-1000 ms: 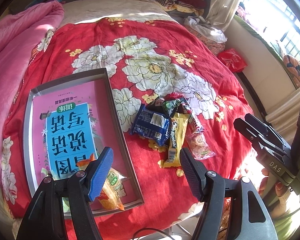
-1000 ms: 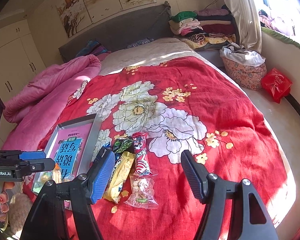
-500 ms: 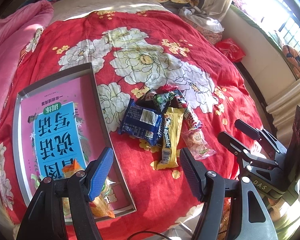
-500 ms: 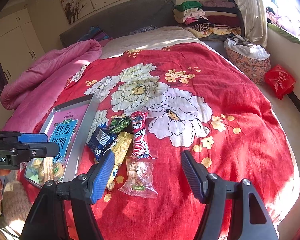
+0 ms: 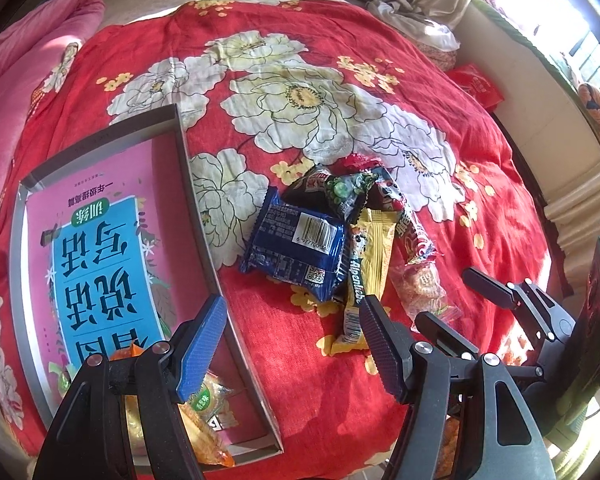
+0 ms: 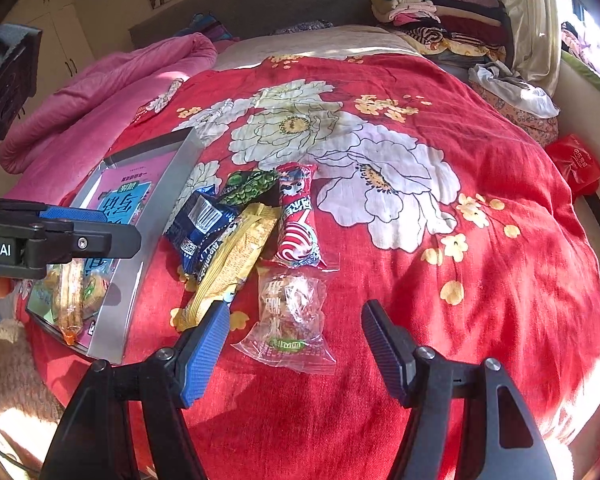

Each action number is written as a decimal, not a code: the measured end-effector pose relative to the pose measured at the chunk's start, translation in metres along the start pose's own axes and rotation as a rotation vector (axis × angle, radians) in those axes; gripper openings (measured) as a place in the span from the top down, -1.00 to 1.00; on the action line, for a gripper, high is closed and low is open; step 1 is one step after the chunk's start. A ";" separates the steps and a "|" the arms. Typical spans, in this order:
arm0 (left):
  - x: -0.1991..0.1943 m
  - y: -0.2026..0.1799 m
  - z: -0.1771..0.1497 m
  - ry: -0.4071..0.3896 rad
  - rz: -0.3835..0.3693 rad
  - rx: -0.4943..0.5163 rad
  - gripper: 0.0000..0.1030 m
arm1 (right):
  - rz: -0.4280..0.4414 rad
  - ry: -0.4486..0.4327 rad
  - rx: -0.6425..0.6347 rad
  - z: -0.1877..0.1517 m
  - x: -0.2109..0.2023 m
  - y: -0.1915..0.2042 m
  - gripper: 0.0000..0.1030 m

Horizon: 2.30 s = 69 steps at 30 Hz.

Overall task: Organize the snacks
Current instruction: 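Grasp the blue biscuit pack with the left gripper while the right grasps the candy bag, then carry the biscuit pack with the left gripper while the right carries the candy bag to the tray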

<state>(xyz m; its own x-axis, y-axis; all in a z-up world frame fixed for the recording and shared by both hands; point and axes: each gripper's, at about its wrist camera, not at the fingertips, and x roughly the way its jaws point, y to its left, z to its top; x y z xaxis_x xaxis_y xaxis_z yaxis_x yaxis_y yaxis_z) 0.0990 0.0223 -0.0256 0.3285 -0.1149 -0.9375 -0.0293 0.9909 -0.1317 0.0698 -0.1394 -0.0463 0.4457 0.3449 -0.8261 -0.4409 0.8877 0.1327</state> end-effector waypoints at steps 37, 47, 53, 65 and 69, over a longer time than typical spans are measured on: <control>0.073 0.007 0.045 0.052 -0.108 -0.025 -0.23 | -0.031 0.046 -0.092 -0.007 0.033 0.007 0.03; 0.060 0.019 0.027 0.056 -0.182 -0.068 -0.06 | 0.018 0.042 -0.023 -0.007 0.025 -0.003 0.05; 0.044 0.026 0.009 0.052 -0.236 -0.113 -0.06 | 0.044 0.031 0.013 -0.010 0.015 -0.008 0.06; 0.002 0.035 -0.020 0.011 -0.274 -0.128 -0.06 | 0.073 0.043 0.020 -0.012 0.011 -0.003 0.08; -0.010 0.042 -0.027 -0.011 -0.272 -0.131 -0.06 | 0.056 0.057 0.001 -0.013 0.016 0.001 0.08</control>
<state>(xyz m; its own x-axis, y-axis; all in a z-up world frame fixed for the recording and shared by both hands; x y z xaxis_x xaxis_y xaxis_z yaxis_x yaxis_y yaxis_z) 0.0693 0.0631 -0.0300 0.3510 -0.3735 -0.8586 -0.0597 0.9062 -0.4186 0.0665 -0.1371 -0.0669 0.3752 0.3761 -0.8472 -0.4632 0.8678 0.1801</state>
